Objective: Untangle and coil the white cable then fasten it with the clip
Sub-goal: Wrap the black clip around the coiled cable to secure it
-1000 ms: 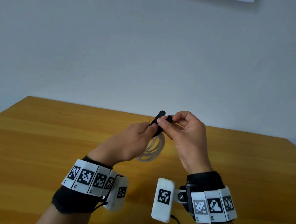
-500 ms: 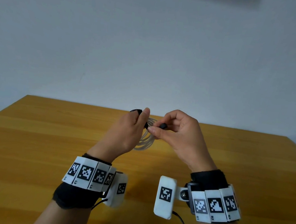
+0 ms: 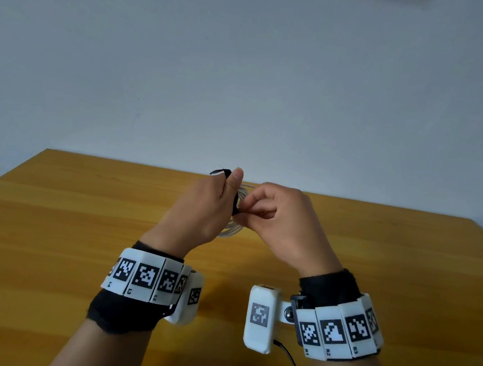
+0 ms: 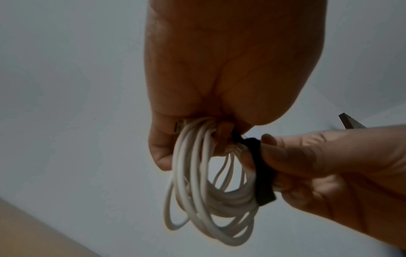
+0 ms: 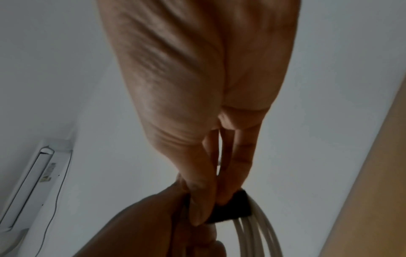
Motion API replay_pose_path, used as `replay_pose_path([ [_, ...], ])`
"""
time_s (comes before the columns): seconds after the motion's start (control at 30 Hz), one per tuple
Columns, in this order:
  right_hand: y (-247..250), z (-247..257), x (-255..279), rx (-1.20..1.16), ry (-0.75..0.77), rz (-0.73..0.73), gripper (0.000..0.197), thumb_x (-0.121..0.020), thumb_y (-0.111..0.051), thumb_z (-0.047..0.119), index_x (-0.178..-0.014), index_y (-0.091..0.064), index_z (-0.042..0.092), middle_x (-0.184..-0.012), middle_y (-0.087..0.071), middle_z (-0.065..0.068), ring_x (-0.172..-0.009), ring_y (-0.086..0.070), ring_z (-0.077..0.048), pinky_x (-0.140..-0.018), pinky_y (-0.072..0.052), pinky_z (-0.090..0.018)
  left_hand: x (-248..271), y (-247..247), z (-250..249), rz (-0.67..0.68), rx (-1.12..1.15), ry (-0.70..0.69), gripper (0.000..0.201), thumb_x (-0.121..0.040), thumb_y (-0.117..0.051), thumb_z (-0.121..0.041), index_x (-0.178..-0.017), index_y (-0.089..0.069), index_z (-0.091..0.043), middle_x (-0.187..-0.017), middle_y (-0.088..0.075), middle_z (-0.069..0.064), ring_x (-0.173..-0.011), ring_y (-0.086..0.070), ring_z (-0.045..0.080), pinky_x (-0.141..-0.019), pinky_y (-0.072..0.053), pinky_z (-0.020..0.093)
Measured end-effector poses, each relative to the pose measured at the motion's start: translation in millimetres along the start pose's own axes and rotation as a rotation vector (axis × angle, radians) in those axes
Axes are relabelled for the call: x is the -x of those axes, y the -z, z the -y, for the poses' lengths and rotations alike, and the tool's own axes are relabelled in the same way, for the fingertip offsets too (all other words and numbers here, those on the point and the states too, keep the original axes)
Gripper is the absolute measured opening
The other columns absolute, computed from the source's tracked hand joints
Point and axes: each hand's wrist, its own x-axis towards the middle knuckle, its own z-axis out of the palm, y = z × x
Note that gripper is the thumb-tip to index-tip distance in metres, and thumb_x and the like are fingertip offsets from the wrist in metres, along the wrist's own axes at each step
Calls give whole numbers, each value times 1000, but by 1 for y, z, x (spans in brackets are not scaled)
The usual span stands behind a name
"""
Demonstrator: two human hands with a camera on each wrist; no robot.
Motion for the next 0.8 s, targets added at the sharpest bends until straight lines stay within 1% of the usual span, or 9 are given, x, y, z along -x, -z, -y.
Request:
replay_pose_path([
  [0.07, -2, 0, 0, -62, 27, -34, 16, -81, -86, 9, -88, -71, 11, -81, -81, 5, -76, -76, 0, -76, -60, -18, 0, -1, 1, -4, -16, -22, 55, -106, -27, -48, -65, -43, -14, -57, -47, 1, -48, -39, 13, -48, -29, 30],
  [0.2, -2, 3, 1, -192, 26, -89, 23, -78, -86, 5, -87, -66, 12, -84, -79, 2, -75, -78, -8, -69, -59, -19, 0, -1, 2, -14, 11, -22, 55, -106, -27, -47, -66, -44, -14, -57, -49, -1, -48, -41, 11, -50, -29, 28],
  [0.27, -4, 5, 1, -199, 23, -76, 23, -80, -85, 5, -87, -64, 12, -84, -78, 0, -74, -78, -10, -69, -61, -22, 0, 0, 2, -20, 30, -17, 55, -106, -27, -47, -66, -45, -14, -58, -49, -1, -50, -42, 11, -52, -31, 29],
  [0.37, -7, 3, 1, -195, 27, -44, 26, -82, -82, 3, -83, -60, 15, -86, -77, -2, -75, -79, -12, -74, -64, -31, -1, 0, 2, -19, 30, -25, 55, -106, -27, -47, -65, -46, -14, -58, -50, -2, -47, -43, 8, -49, -29, 24],
  [0.5, -8, 4, 1, -90, 49, -117, 26, -83, -83, 8, -81, -58, 14, -79, -76, -3, -70, -77, -9, -68, -61, -24, 0, -2, 1, -6, -8, -36, 55, -106, -28, -47, -67, -46, -12, -58, -50, 0, -47, -41, 10, -47, -29, 25],
  [0.57, -9, 3, 0, 70, 86, -206, 29, -80, -85, 18, -80, -56, 19, -71, -68, 7, -62, -66, -8, -63, -56, -24, 0, -1, 0, -4, 1, -61, 54, -106, -29, -46, -65, -43, -14, -55, -47, -2, -47, -42, 8, -47, -30, 24],
  [0.6, -10, 2, 0, 156, 121, -254, 31, -78, -86, 23, -82, -55, 21, -74, -61, 12, -63, -59, -6, -62, -52, -24, 1, 0, 0, -3, 9, -74, 54, -106, -29, -46, -65, -42, -15, -54, -46, -3, -46, -42, 7, -47, -30, 22],
  [0.7, -8, -2, -1, 284, 215, -315, 40, -74, -85, 27, -101, -57, 22, -103, -54, 9, -85, -53, -6, -76, -52, -24, 2, 1, -2, 9, 22, -95, 53, -106, -29, -46, -67, -45, -14, -56, -49, -2, -47, -43, 7, -46, -31, 21],
  [0.8, -6, -5, -1, 262, 202, -248, 51, -77, -84, 22, -121, -59, 21, -121, -62, 8, -111, -60, -6, -90, -52, -23, 4, 0, -5, 37, 37, -105, 53, -106, -29, -47, -69, -46, -12, -56, -50, -2, -47, -42, 9, -46, -32, 21],
])
